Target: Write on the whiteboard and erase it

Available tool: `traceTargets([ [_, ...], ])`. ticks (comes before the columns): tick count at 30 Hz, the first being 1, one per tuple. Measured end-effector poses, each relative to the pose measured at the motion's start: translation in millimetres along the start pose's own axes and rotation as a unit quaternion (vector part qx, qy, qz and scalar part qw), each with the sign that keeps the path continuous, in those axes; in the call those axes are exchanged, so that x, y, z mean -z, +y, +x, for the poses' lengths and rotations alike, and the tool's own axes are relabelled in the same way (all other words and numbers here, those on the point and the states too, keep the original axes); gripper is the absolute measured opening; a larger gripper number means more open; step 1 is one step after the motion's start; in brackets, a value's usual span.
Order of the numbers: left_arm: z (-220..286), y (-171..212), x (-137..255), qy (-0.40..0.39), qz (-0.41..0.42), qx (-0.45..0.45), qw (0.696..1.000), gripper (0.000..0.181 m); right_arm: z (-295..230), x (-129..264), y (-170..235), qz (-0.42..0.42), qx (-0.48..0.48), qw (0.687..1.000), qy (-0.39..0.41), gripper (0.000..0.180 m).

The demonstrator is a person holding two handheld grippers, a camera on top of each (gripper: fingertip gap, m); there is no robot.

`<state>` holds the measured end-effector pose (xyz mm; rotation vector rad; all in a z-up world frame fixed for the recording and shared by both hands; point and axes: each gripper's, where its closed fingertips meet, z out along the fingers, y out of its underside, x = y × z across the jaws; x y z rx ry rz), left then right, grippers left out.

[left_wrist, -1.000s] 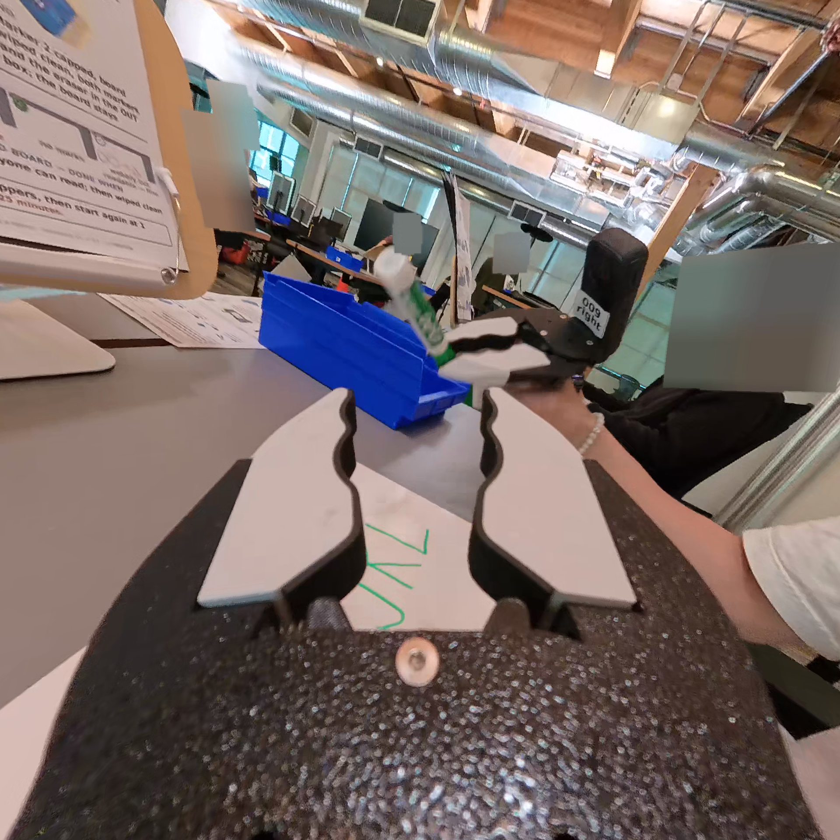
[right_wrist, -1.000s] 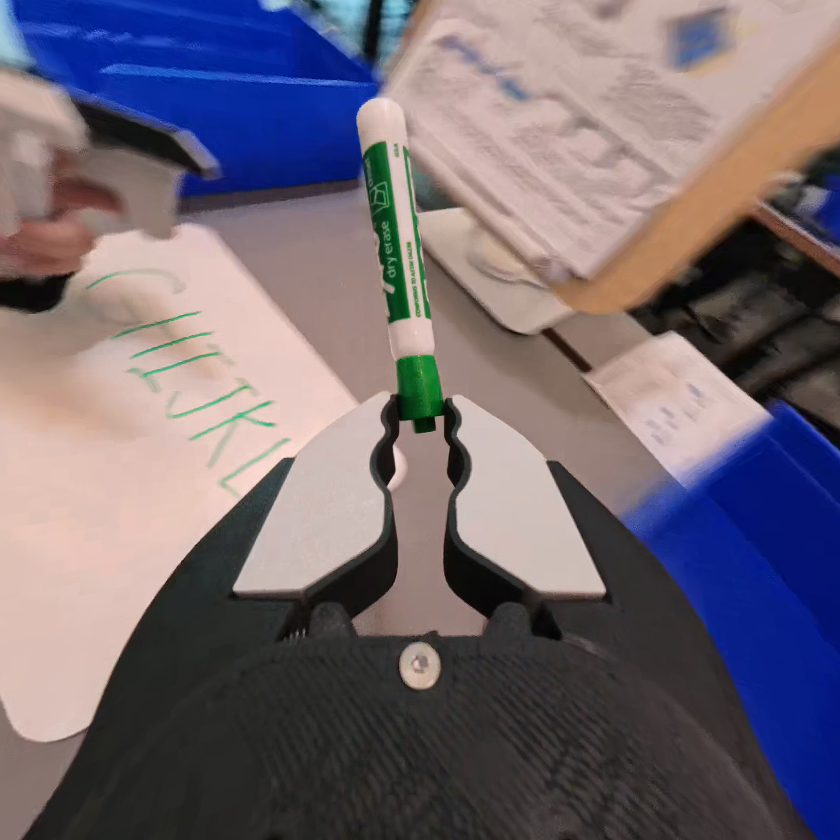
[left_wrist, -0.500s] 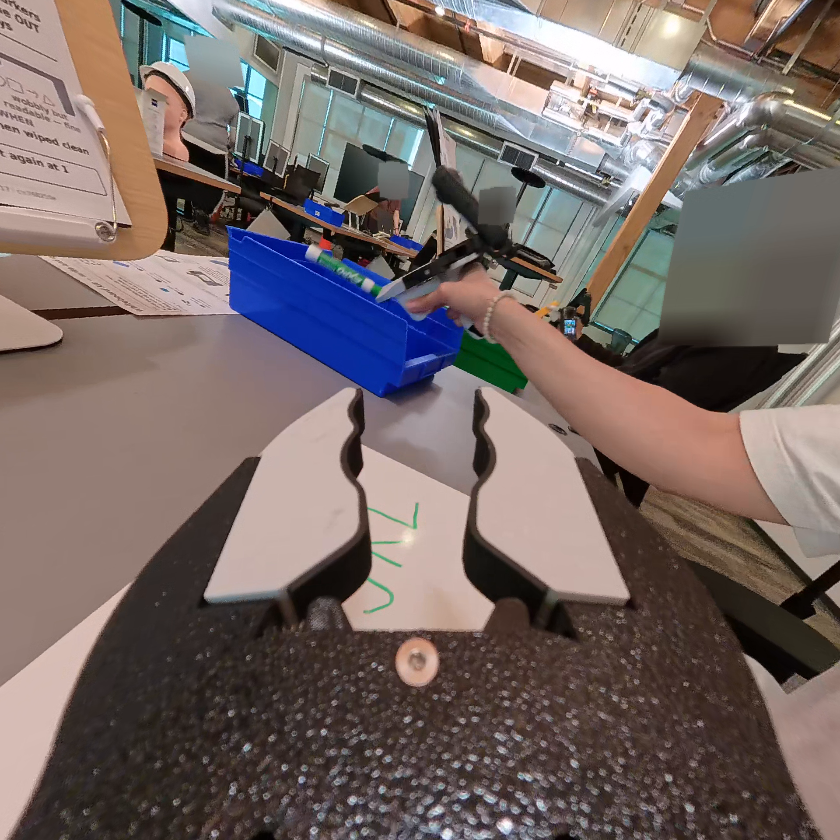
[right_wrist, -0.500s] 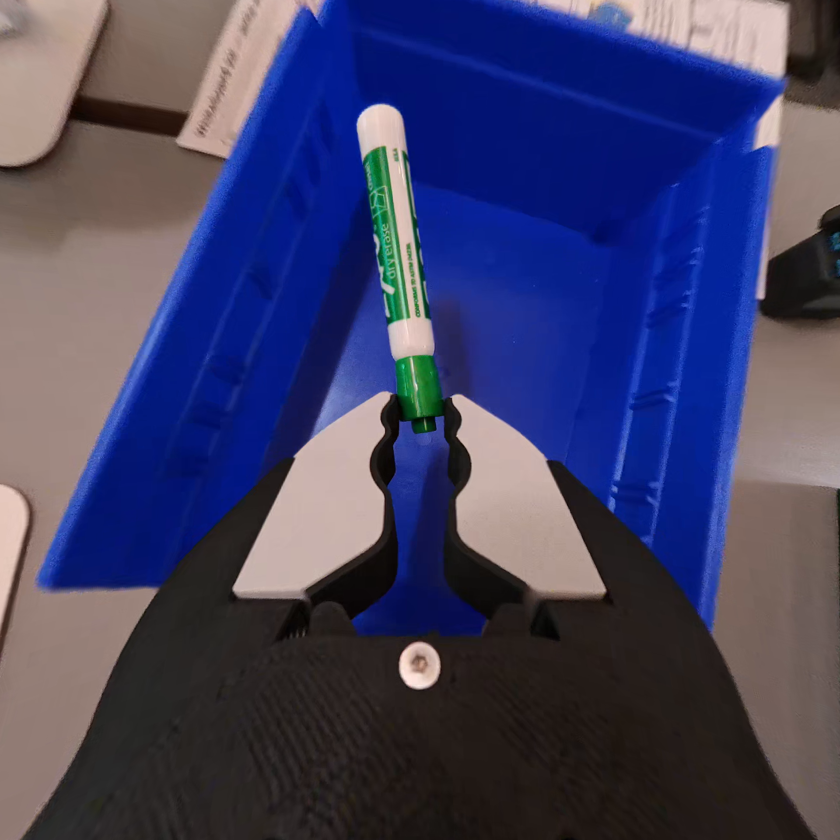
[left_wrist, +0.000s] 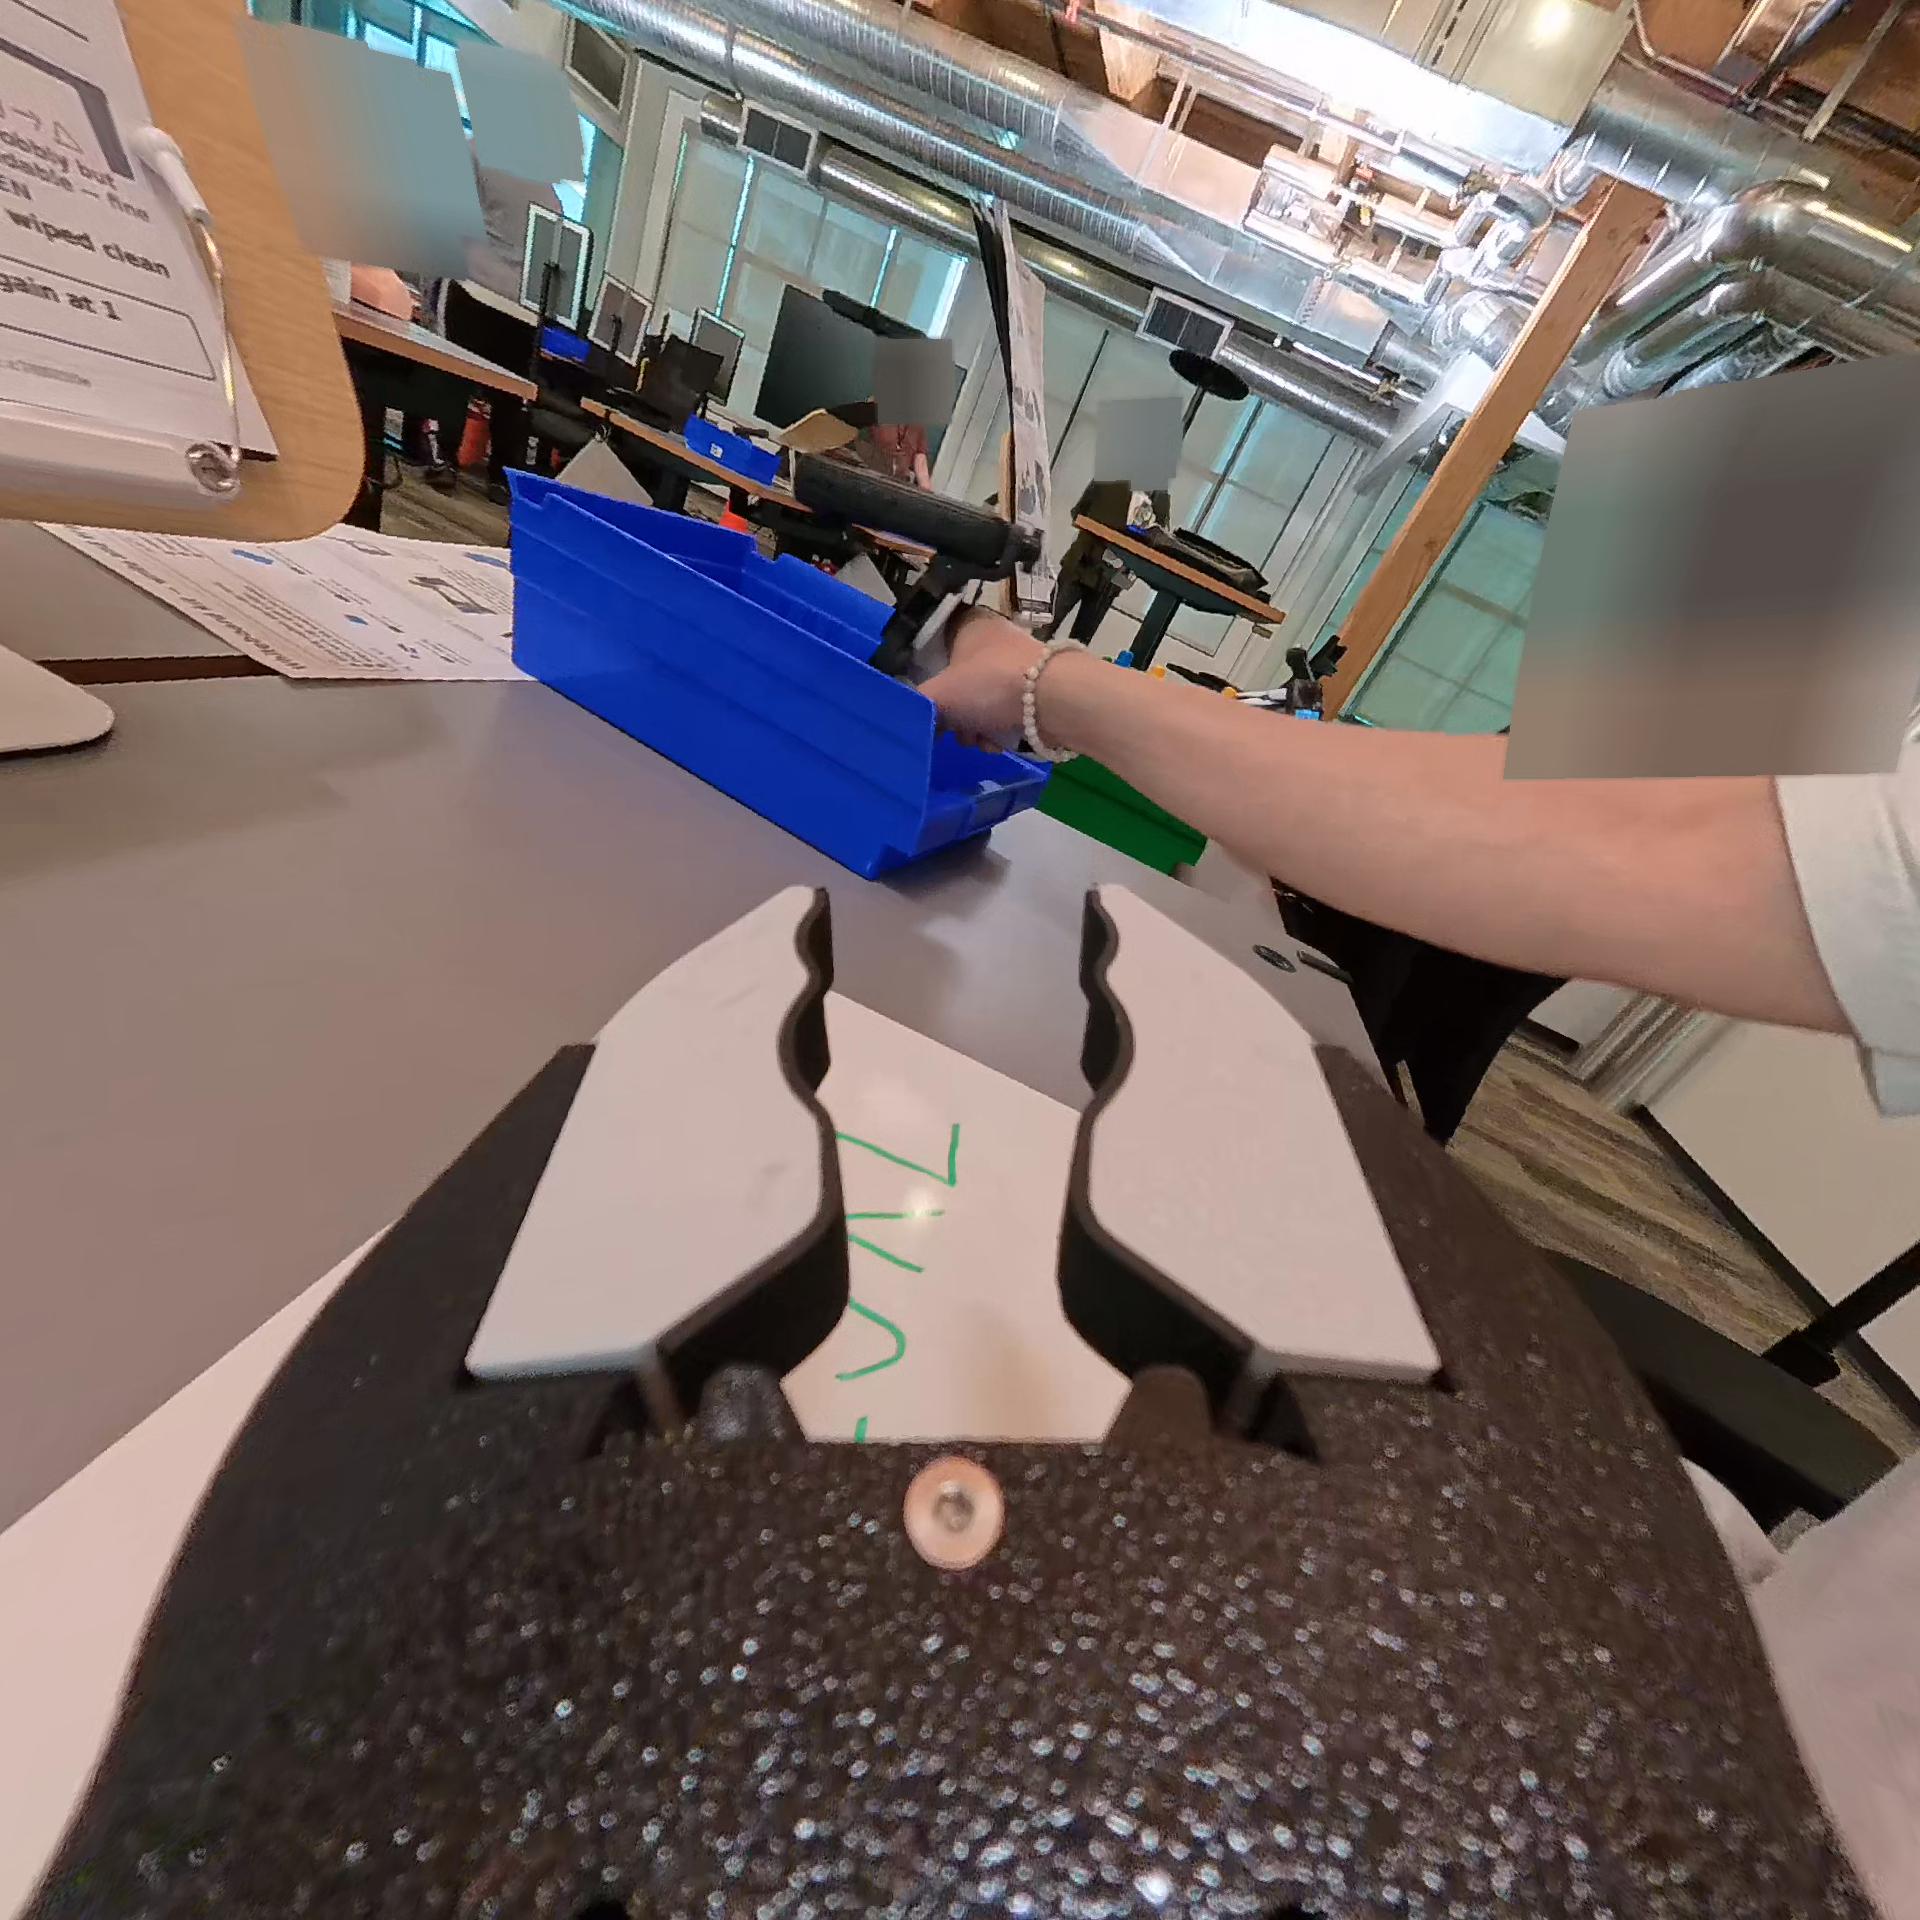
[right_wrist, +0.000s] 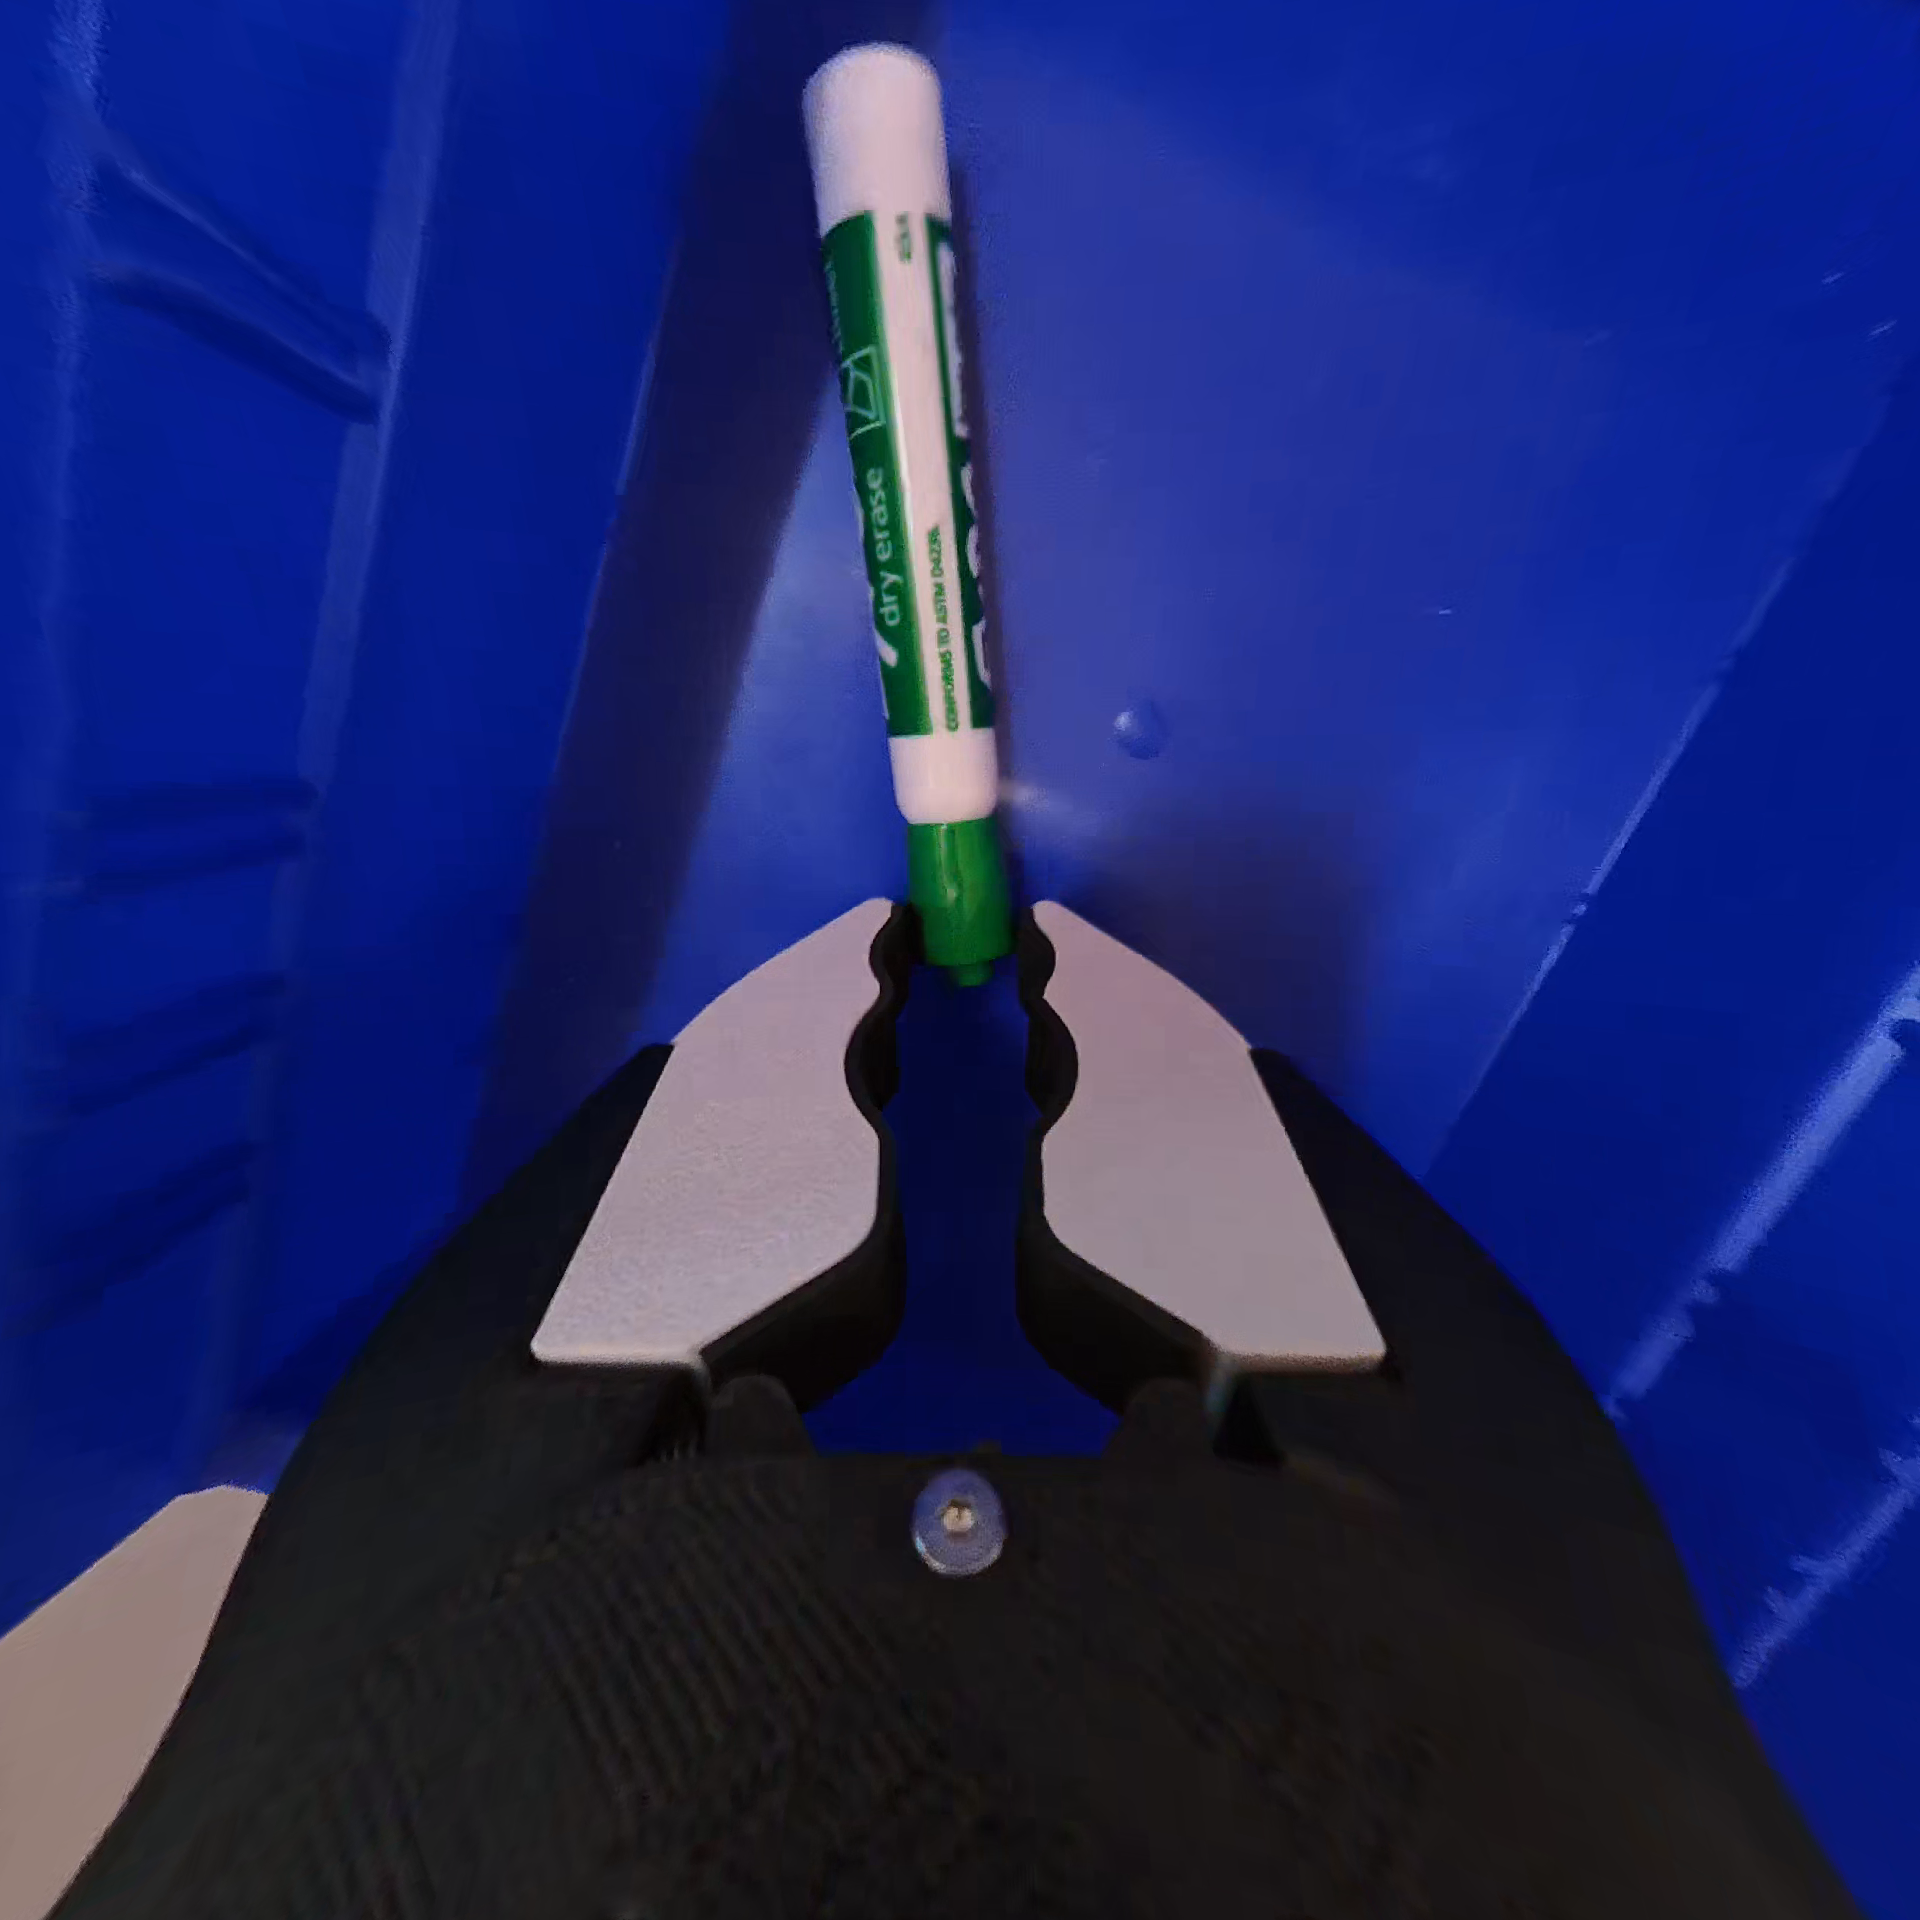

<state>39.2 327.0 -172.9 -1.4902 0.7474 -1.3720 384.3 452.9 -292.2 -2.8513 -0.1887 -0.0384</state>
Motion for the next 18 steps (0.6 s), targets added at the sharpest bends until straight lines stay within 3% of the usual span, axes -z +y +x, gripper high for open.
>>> traceTargets([
  [1,1.4,1.3,-0.9,0.002,-0.005,-0.004,1.0,0.047,-2.1,1.3,-3.1,0.009,0.005,1.0,-0.002,0.026],
  [5,9.6,-3.0,0.3,0.009,-0.016,-0.04,0.999,0.057,-9.6,20.6,-0.4,-0.037,0.046,0.998,-0.003,0.077],
  [8,15.6,-36.4,22.2,-0.031,0.012,-0.104,0.994,0.063,-20.0,59.5,-21.9,0.008,0.108,0.994,0.006,0.088],
  [10,9.9,-63.2,57.4,-0.093,-0.003,-0.164,0.982,0.063,-38.1,92.2,-34.8,0.091,0.133,0.987,0.0,0.1],
  [11,-1.5,-76.7,81.6,-0.142,-0.021,-0.189,0.971,0.062,-49.8,108.0,-40.1,0.143,0.147,0.979,-0.005,0.092],
  [14,-50.5,-106.7,162.4,-0.262,-0.105,-0.219,0.934,0.064,-89.2,150.6,-40.1,0.272,0.211,0.938,-0.032,0.105],
  [18,-124.6,-95.5,238.4,-0.309,-0.285,-0.223,0.879,0.077,-114.9,191.8,-23.7,0.374,0.225,0.9,-0.02,0.109],
])
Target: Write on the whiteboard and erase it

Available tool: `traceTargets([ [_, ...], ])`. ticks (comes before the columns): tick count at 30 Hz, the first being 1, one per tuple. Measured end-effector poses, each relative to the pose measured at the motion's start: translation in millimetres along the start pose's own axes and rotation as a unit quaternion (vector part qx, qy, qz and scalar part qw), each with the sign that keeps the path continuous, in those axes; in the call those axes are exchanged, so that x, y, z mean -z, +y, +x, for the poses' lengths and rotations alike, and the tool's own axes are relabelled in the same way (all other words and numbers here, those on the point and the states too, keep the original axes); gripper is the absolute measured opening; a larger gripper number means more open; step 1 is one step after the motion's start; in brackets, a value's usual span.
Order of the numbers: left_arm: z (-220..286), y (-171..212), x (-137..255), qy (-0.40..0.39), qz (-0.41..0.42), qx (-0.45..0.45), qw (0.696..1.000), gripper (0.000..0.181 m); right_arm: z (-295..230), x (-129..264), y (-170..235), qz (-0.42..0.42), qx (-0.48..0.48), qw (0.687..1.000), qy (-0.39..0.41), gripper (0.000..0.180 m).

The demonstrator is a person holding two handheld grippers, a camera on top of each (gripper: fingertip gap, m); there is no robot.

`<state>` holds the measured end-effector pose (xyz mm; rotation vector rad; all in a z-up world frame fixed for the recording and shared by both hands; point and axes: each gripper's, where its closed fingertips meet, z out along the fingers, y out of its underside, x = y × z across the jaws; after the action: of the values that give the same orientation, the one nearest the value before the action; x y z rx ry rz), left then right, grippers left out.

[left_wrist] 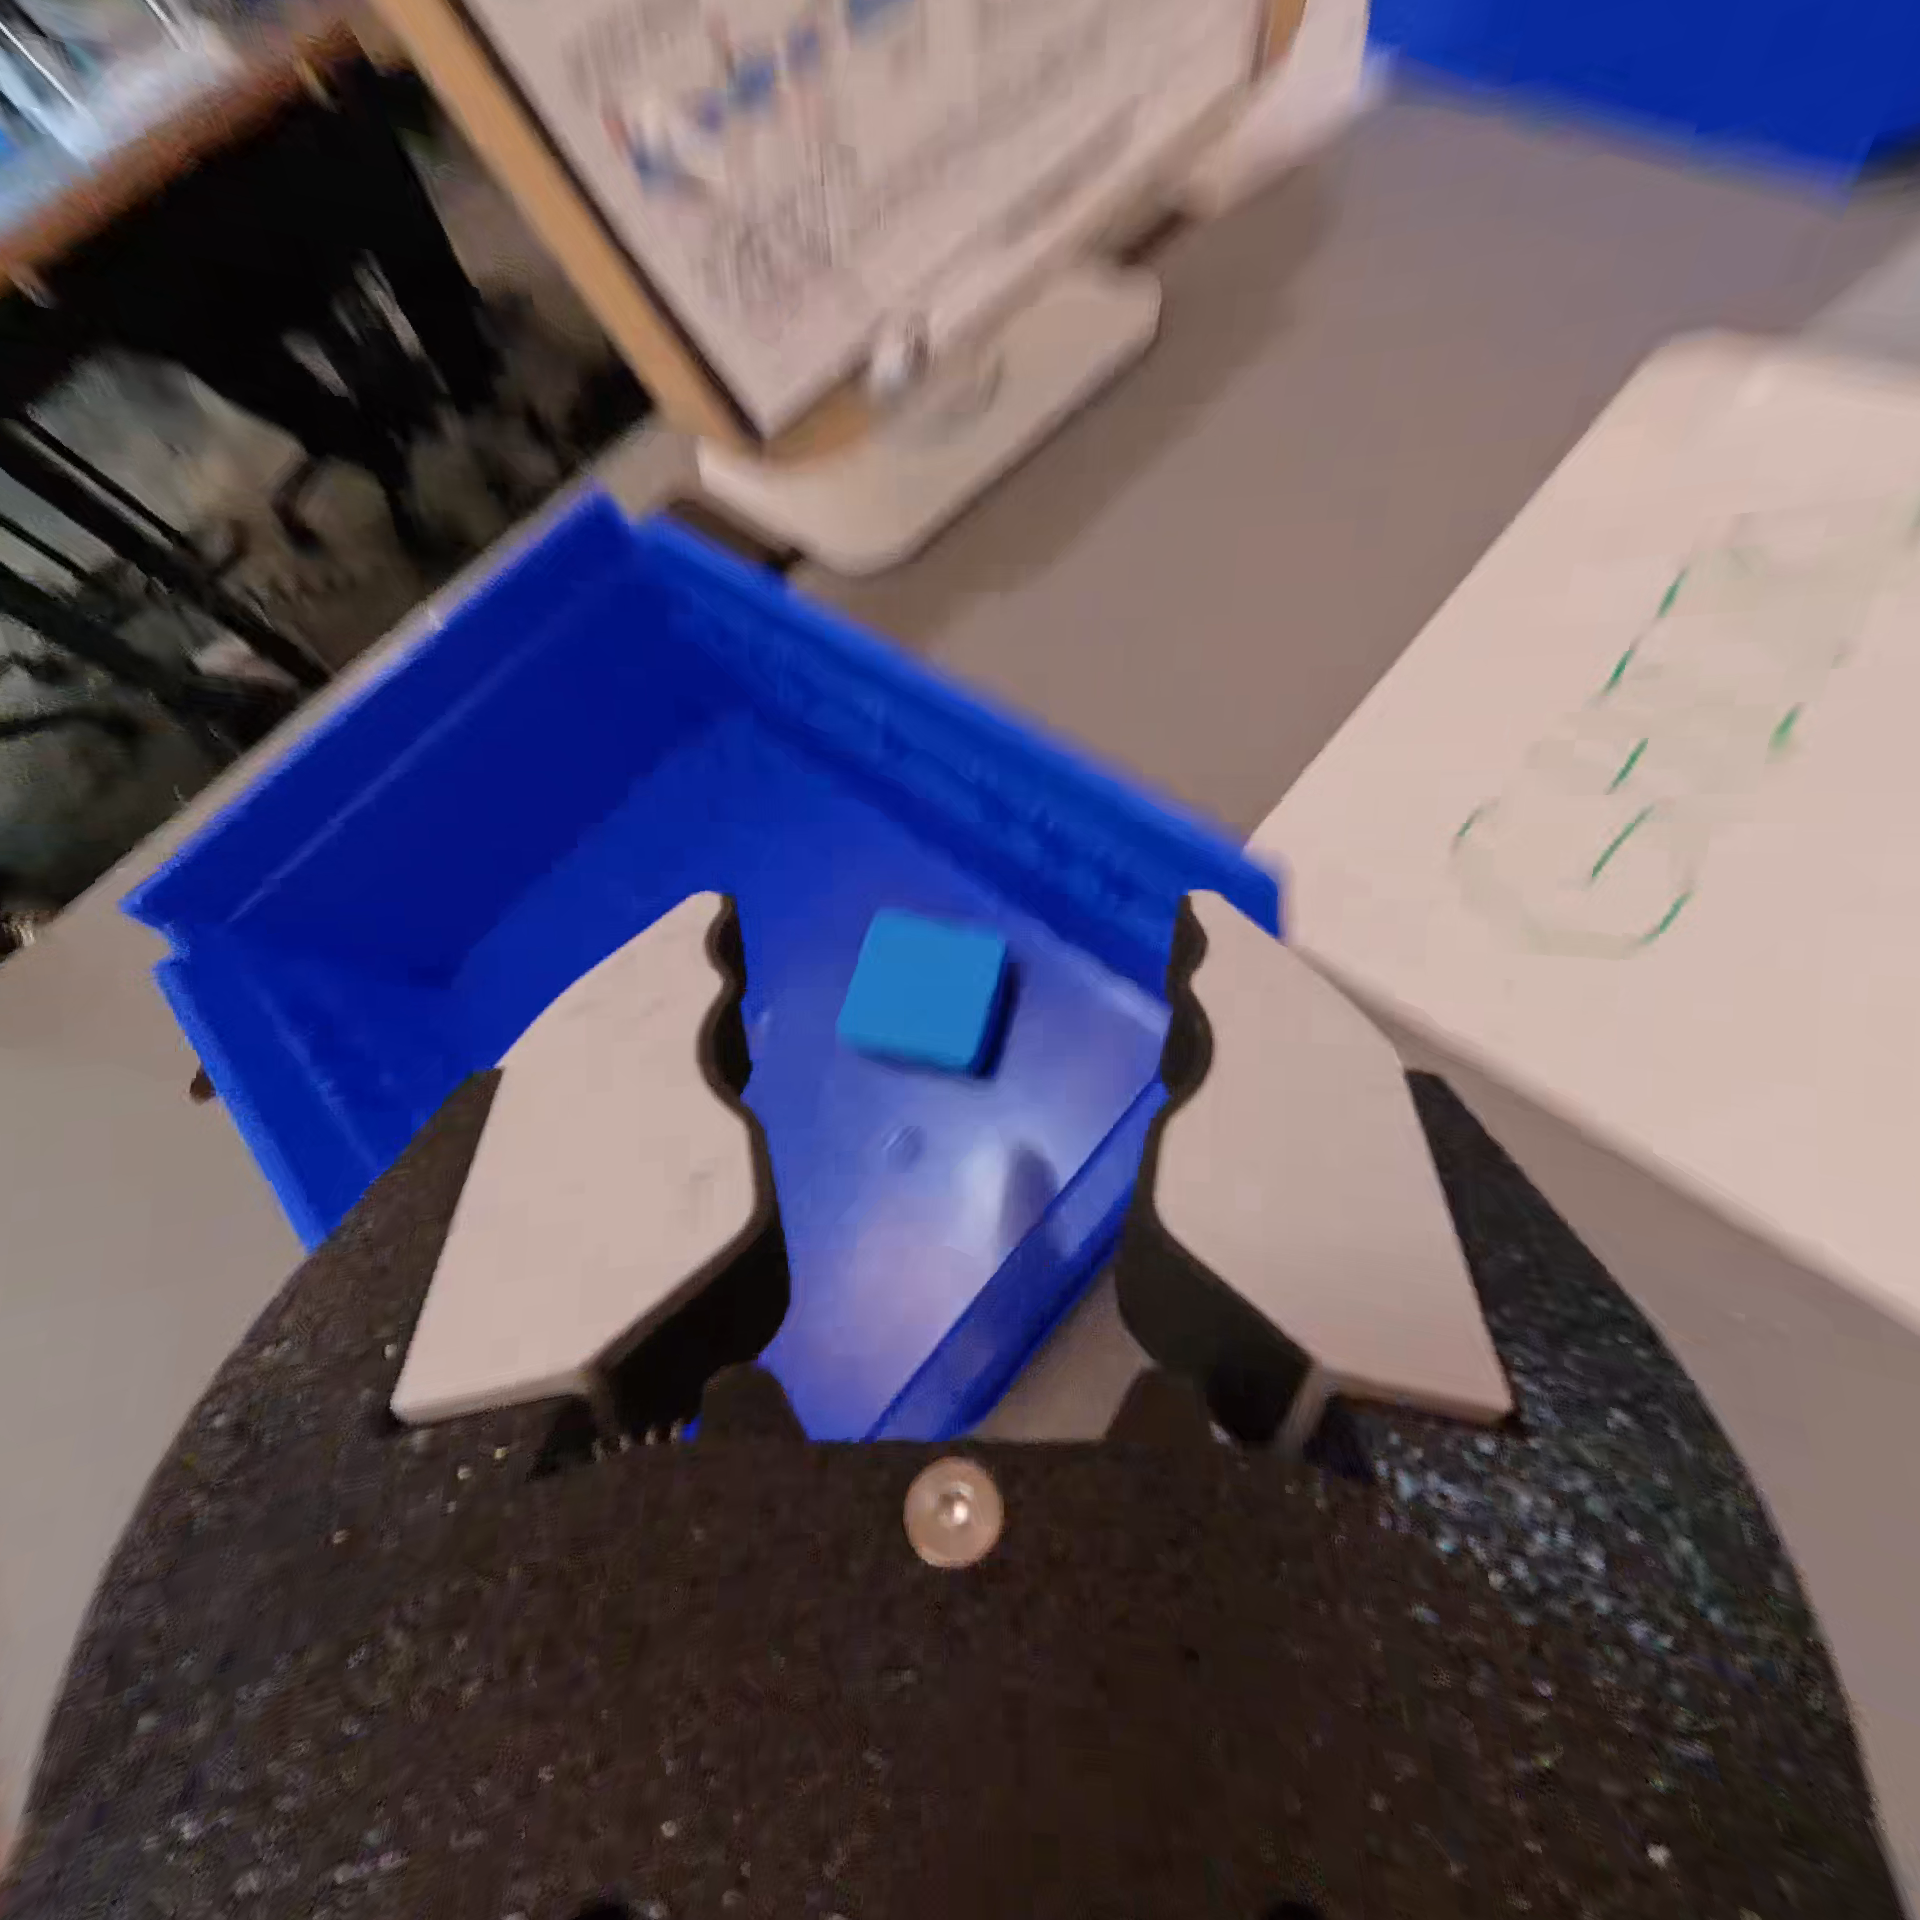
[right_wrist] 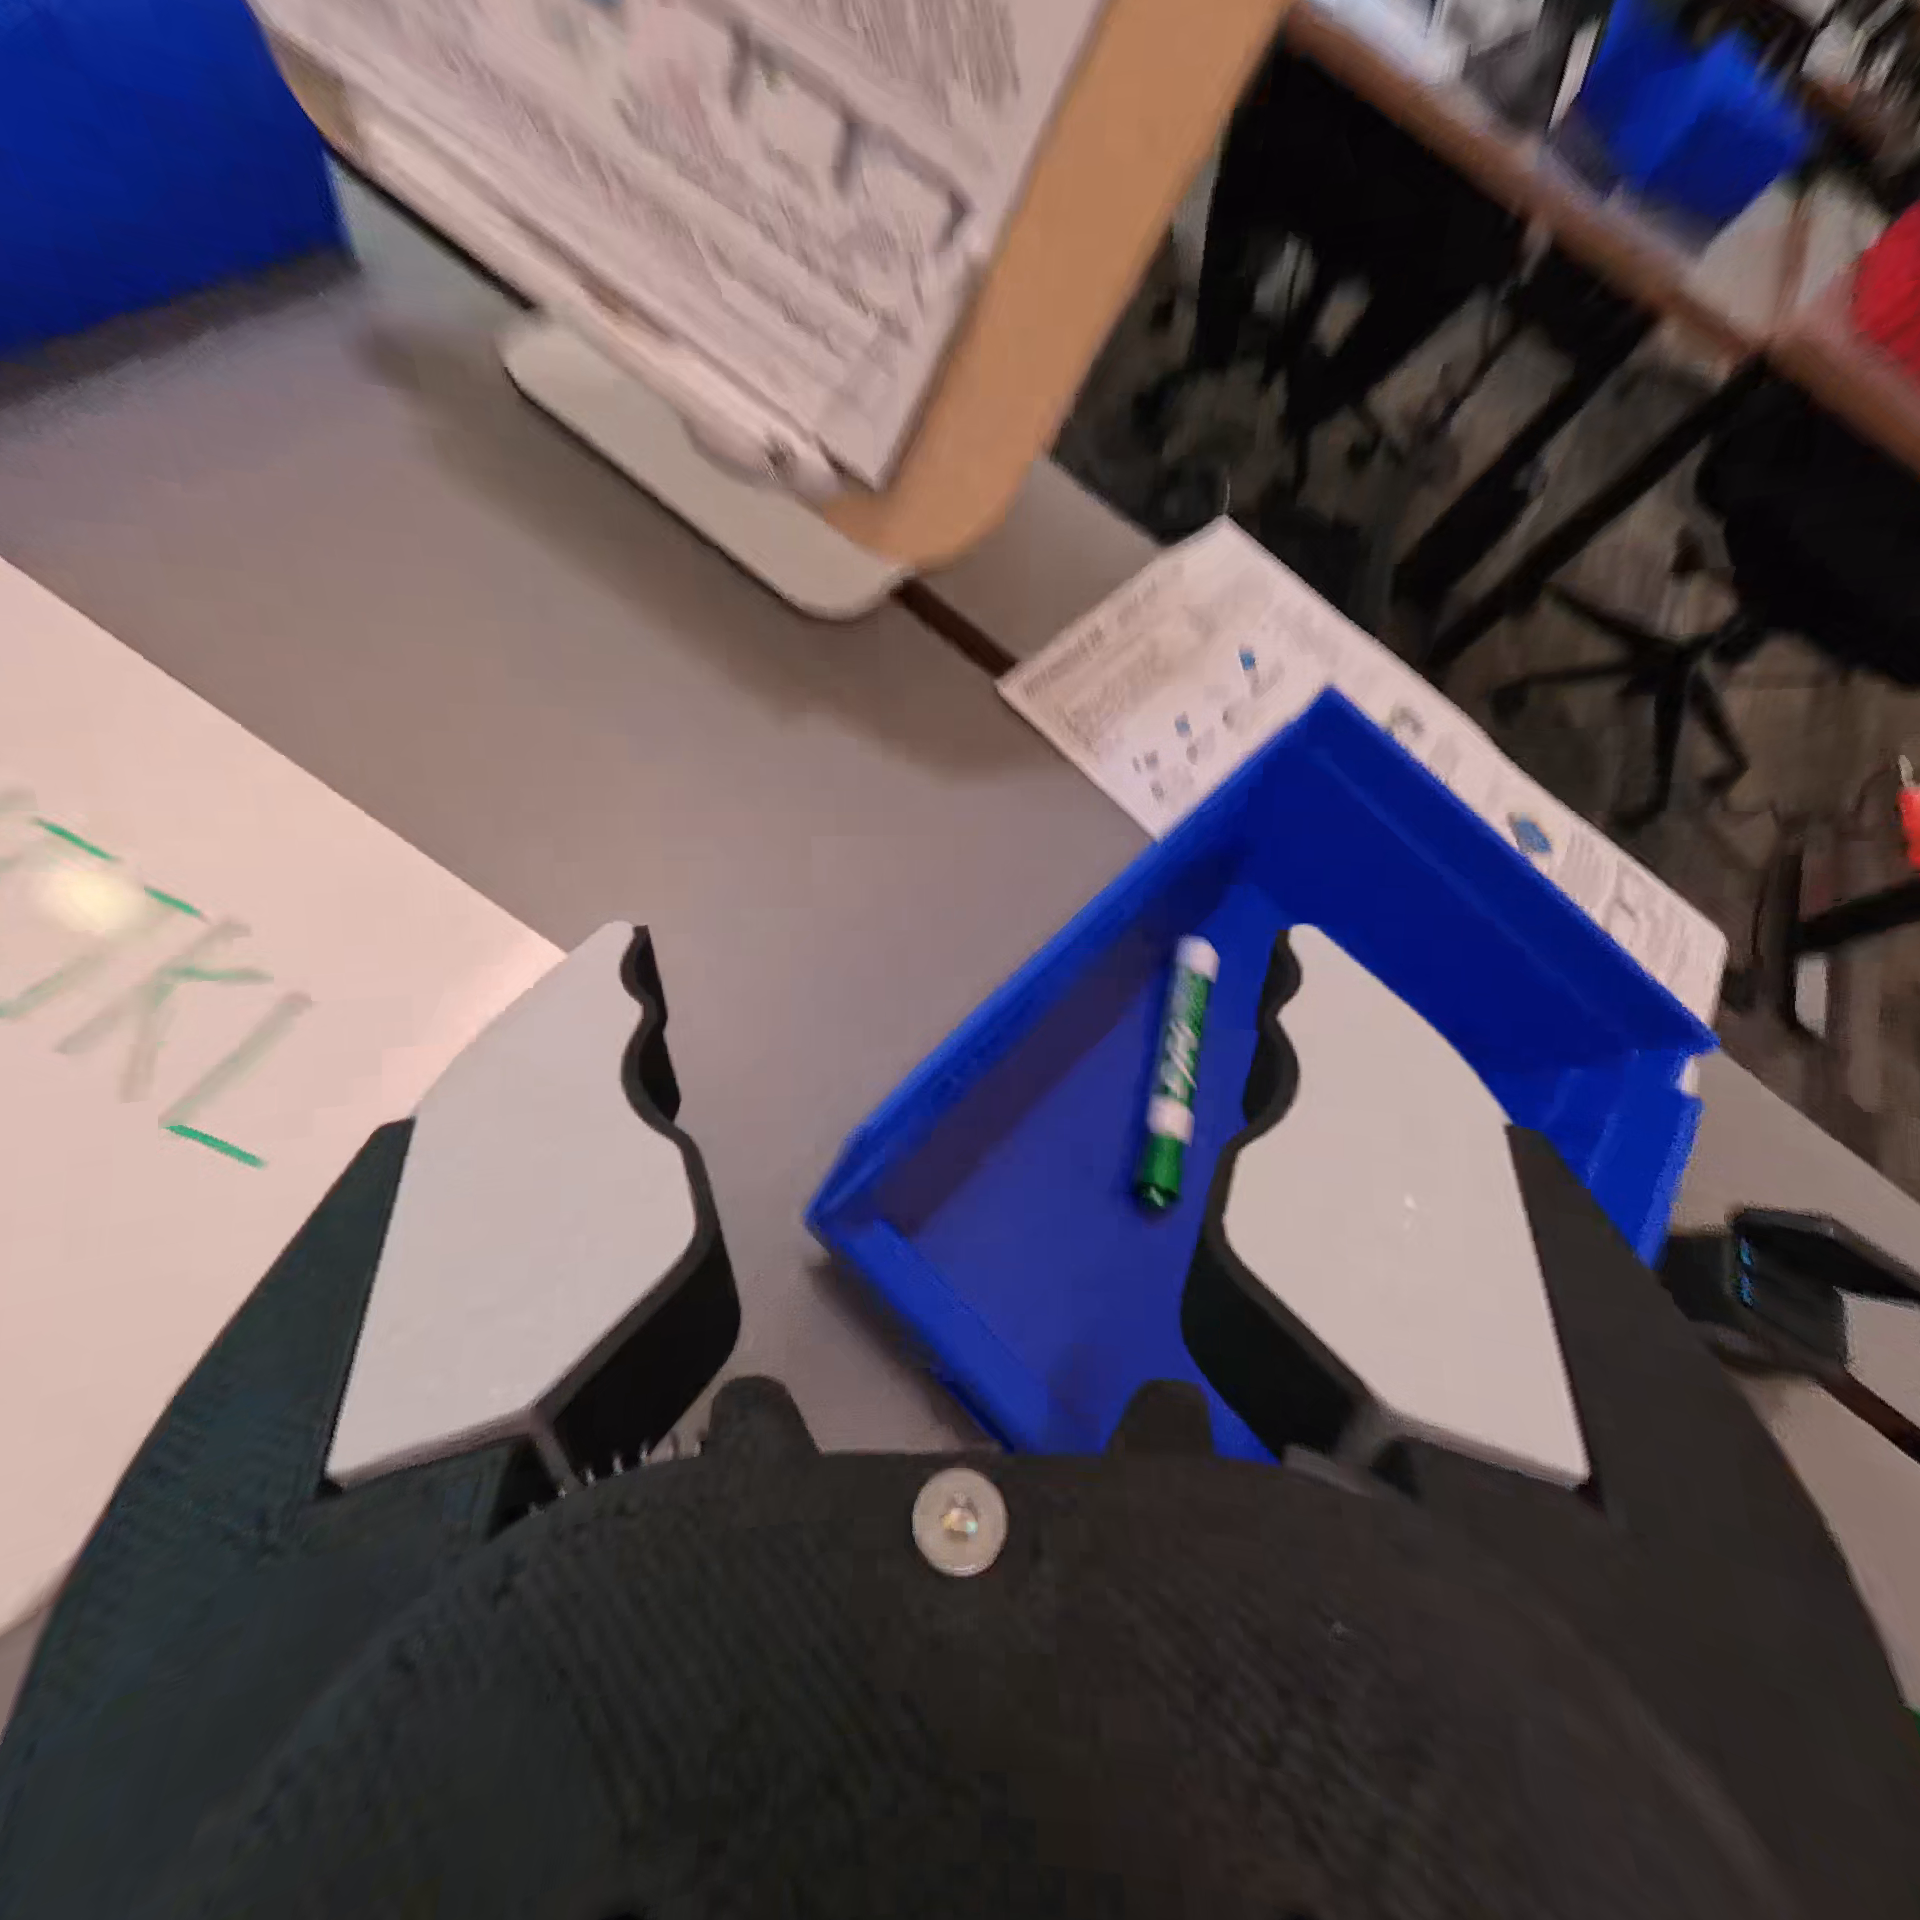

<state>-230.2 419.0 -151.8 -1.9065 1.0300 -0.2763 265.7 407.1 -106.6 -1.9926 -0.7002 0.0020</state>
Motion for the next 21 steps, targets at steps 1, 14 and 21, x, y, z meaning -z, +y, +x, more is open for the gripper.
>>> traceTargets([
  [1,-8.2,16.5,-9.4,0.014,-0.041,-0.013,0.999,0.083,-11.6,6.4,-11.1,0.047,-0.011,0.999,-0.015,0.112],
  [14,-16.9,93.5,-79.3,0.142,-0.249,-0.049,0.957,0.069,-131.3,31.2,-52.3,0.285,-0.09,0.918,-0.26,0.098],
  [21,-20.5,113.9,-88.1,0.144,-0.359,-0.101,0.917,0.066,-149.8,21.0,-47.0,0.266,-0.069,0.925,-0.263,0.096],
])
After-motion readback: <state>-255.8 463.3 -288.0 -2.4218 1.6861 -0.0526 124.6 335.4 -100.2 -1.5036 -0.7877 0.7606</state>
